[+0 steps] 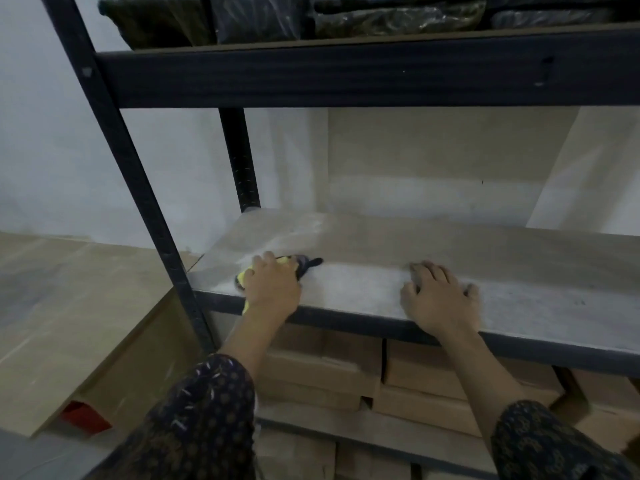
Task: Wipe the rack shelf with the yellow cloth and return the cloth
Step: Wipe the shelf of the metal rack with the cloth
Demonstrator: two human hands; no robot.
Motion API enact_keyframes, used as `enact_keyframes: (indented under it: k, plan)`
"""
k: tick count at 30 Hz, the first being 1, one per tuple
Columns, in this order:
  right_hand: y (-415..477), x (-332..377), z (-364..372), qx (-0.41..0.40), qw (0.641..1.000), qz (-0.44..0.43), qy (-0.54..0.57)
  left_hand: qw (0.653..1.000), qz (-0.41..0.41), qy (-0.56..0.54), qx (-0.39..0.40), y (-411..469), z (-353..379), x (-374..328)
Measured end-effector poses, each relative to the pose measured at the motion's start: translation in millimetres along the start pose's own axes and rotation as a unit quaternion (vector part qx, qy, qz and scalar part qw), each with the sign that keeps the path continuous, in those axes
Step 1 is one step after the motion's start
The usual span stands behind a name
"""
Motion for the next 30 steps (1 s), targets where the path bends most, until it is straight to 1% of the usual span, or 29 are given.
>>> enact_keyframes:
  k: [3, 4, 5, 6, 7, 8, 9, 10, 11, 12, 13, 14, 15, 16, 18, 19, 21, 22, 23, 24, 25, 26, 27, 28, 30]
  plan:
    - [2.7, -2.1, 2.4, 0.007, 1.0, 0.028, -0.008, 0.999, -0.021, 0.007, 0.029, 10.5, 15.8, 42.3]
    - [2.9, 0.3, 0.5, -0.009, 0.999, 0.032, -0.007, 0.999, -0.017, -0.01, 0.05, 13.6, 18.6, 49.5]
    - [2.4, 7.3, -2.7, -0.041, 0.999, 0.025, 0.006, 0.997, -0.016, -0.049, 0.062, 16.8, 18.9, 54.2]
    - [0.2, 20.5, -6.4, -0.078, 0.996, 0.003, 0.041, 0.991, -0.019, -0.112, 0.065, 19.3, 17.5, 55.7]
    - [-3.2, 38.4, -8.0, -0.107, 0.988, -0.024, 0.109, 0.98, -0.022, -0.191, 0.053, 22.1, 13.8, 54.4]
    - [-7.0, 59.1, -6.5, -0.116, 0.97, -0.045, 0.207, 0.962, -0.014, -0.27, 0.032, 24.3, 7.0, 49.9]
    - [-10.8, 81.0, -0.4, -0.099, 0.943, -0.05, 0.313, 0.94, 0.004, -0.341, 0.015, 26.2, 0.2, 41.3]
    - [-14.2, 103.5, 10.2, -0.058, 0.908, -0.037, 0.414, 0.917, 0.023, -0.398, 0.014, 25.1, -6.6, 30.4]
    - [-17.3, 124.6, 23.3, -0.009, 0.861, -0.013, 0.508, 0.893, 0.043, -0.447, 0.027, 23.9, -11.6, 17.8]
    - [-19.3, 141.9, 36.0, 0.034, 0.808, 0.017, 0.589, 0.871, 0.059, -0.485, 0.05, 19.8, -18.6, 7.1]
    - [-19.7, 154.7, 44.3, 0.06, 0.753, 0.042, 0.653, 0.855, 0.073, -0.508, 0.067, 17.9, -23.1, -2.8]
    - [-17.9, 161.8, 47.1, 0.061, 0.712, 0.061, 0.697, 0.849, 0.082, -0.516, 0.083, 14.6, -27.7, -8.6]
    - [-14.3, 161.5, 45.9, 0.038, 0.693, 0.076, 0.716, 0.841, 0.092, -0.525, 0.093, 12.2, -31.3, -11.9]
    - [-11.0, 157.4, 42.5, 0.005, 0.69, 0.092, 0.718, 0.826, 0.1, -0.547, 0.097, 10.5, -33.7, -11.7]
    - [-1.7, 141.4, 37.1, -0.048, 0.71, 0.12, 0.692, 0.784, 0.109, -0.604, 0.094, 8.9, -34.3, -2.9]
    - [3.5, 133.4, 33.7, -0.065, 0.721, 0.128, 0.678, 0.773, 0.109, -0.618, 0.093, 10.0, -30.2, 3.1]
    - [14.9, 115.9, 26.1, -0.09, 0.739, 0.141, 0.652, 0.776, 0.102, -0.617, 0.087, 15.5, -22.8, 19.4]
    - [20.6, 107.5, 21.1, -0.102, 0.758, 0.142, 0.628, 0.786, 0.094, -0.607, 0.076, 19.4, -19.1, 30.3]
    - [26.4, 99.1, 15.6, -0.116, 0.793, 0.14, 0.581, 0.799, 0.082, -0.594, 0.057, 25.4, -14.2, 42.7]
    - [30.8, 91.5, 9.9, -0.131, 0.849, 0.143, 0.491, 0.818, 0.07, -0.57, 0.035, 30.6, -9.8, 55.1]
    - [33.2, 85.1, 3.7, -0.149, 0.911, 0.152, 0.352, 0.838, 0.058, -0.542, 0.013, 35.8, -5.0, 66.6]
    - [33.9, 84.9, -1.3, -0.163, 0.955, 0.15, 0.195, 0.861, 0.047, -0.507, -0.007, 40.0, 0.8, 76.1]
    - [35.3, 90.5, 0.3, -0.154, 0.976, 0.133, 0.079, 0.885, 0.039, -0.463, -0.022, 42.7, 6.7, 84.0]
    - [37.9, 97.6, 10.6, -0.116, 0.986, 0.117, 0.02, 0.909, 0.033, -0.414, -0.035, 44.3, 12.9, 89.3]
    - [42.6, 105.1, 45.2, -0.01, 0.992, 0.128, -0.001, 0.944, 0.022, -0.323, -0.064, 45.7, 22.9, 95.6]
Point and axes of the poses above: each hand's wrist, its own y-axis towards the middle knuckle, its own z-axis out of the palm, x = y × z, the point moved 8 cm from there along y, towards the middle knuckle, and after that the axes turned 15 degrees about y, right-handed, at the moved point
